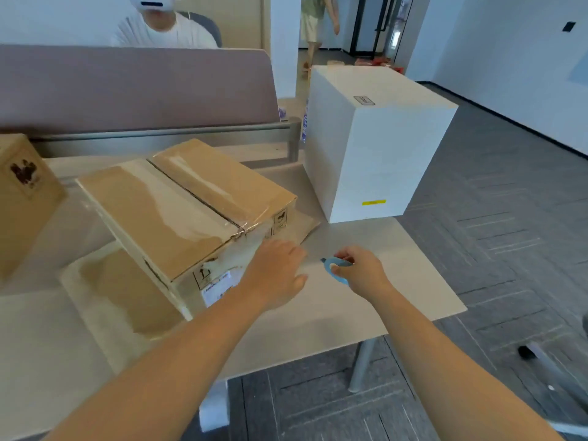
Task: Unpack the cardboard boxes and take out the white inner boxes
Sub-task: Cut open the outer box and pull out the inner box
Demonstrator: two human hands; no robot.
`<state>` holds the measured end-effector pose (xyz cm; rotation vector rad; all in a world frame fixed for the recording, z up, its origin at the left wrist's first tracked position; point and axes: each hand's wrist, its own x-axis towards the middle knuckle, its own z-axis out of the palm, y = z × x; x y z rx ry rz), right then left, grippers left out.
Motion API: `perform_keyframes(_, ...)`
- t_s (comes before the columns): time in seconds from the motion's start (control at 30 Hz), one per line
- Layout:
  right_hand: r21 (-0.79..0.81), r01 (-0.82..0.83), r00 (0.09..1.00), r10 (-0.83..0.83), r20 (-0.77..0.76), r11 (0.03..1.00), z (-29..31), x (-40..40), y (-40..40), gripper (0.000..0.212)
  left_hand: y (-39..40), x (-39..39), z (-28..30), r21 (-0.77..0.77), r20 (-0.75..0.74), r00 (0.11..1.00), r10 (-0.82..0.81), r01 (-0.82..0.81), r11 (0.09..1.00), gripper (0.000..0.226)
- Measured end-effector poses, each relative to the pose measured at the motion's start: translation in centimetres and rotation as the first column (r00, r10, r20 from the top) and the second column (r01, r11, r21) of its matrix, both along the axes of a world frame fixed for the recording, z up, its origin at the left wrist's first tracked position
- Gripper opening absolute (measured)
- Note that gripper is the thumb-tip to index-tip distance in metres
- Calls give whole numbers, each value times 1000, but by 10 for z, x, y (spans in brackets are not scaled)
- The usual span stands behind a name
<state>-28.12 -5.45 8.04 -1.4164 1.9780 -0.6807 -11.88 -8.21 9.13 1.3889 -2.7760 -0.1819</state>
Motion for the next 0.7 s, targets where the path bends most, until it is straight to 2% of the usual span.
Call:
perform_keyframes(0.23,192,-126,991,131,-12,973,-65,-13,14,35,28,-7,-57,204,185,982,40,-78,976,53)
perform_keyframes(0.33,247,-160,985,169,-17,956,-84,-14,19,32,38,-4,-74,257,194,978,79,-128,958,54)
perform_keyframes(0.5,217,-168,978,191,-89,962,-94,-15,22,28,46,-1,-89,291,197,974,113,-169,942,55)
perform_keyframes(0.7,184,-162,963,196,-184,969,-88,-15,18,40,46,-5,-78,270,150,981,121,-158,950,53)
